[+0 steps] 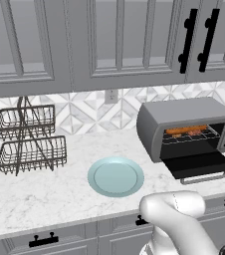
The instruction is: Pick up the kebab skewer and baguette bread, and place them inside the toaster oven. Close the toaster oven door and start by setting the timer.
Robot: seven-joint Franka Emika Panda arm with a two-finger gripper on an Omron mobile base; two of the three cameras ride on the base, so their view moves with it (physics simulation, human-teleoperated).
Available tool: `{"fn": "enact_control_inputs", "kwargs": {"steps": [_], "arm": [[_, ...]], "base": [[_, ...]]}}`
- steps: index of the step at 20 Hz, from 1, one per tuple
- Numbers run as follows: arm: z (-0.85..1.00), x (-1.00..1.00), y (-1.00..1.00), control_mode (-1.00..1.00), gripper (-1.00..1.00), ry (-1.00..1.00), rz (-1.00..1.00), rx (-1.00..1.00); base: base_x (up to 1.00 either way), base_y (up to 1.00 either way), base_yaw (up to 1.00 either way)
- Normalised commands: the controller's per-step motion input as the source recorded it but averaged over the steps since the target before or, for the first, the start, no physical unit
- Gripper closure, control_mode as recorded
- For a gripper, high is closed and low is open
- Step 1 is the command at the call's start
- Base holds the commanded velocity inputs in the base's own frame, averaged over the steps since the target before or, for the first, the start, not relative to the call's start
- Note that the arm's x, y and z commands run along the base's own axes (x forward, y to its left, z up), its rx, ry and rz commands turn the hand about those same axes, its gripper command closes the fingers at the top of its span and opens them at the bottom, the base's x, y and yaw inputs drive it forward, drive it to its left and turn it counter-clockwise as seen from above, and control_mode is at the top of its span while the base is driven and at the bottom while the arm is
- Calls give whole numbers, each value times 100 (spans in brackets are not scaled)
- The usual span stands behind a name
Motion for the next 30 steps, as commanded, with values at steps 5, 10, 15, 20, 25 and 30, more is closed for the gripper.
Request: {"fn": "enact_control_inputs", "kwargs": {"steps": [5,10,15,20,25,30], "arm": [[-1,0,32,-100,-100,13,0,-7],[0,0,37,-100,-100,16,0,-9],[1,0,5,-100,-100,12,0,-3],[1,1,0,-100,-100,6,0,0],[1,0,0,-100,-100,4,0,0],[0,0,0,-100,-100,2,0,0]], "base": [[0,0,0],[0,0,0],[0,0,0],[0,0,0],[0,0,0],[0,0,0]]}}
